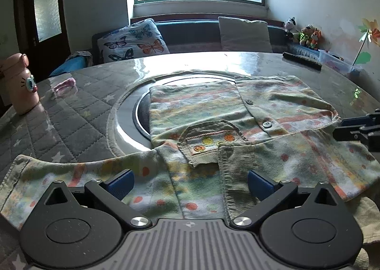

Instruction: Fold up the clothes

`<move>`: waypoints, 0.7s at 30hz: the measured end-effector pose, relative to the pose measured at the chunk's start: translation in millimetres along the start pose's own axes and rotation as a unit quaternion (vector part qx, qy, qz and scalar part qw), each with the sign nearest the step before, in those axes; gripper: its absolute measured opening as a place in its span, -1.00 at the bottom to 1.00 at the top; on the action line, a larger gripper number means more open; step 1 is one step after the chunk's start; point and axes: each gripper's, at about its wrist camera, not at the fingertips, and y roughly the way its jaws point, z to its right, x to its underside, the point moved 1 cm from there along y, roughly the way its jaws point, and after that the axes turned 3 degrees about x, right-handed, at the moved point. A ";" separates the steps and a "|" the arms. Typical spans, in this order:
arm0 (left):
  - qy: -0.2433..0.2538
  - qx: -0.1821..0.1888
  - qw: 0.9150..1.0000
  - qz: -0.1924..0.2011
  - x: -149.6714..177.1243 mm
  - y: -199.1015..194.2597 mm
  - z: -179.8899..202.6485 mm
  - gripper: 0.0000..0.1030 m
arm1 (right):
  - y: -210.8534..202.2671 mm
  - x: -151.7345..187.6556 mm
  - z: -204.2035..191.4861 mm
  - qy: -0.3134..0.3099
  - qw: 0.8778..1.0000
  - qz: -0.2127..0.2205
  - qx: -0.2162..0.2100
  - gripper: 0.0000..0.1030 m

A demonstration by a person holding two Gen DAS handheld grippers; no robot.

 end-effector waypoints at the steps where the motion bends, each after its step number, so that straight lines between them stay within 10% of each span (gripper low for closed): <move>1: -0.003 0.000 1.000 0.002 -0.1 -2.7 -1.9 1.00 | -1.3 -1.2 -6.7 -0.006 1.000 0.003 -0.008 -0.31; 21: -0.098 -0.098 0.990 0.034 19.8 -59.6 -93.0 1.00 | -5.8 1.3 -85.2 -0.094 0.993 0.023 -0.063 -0.13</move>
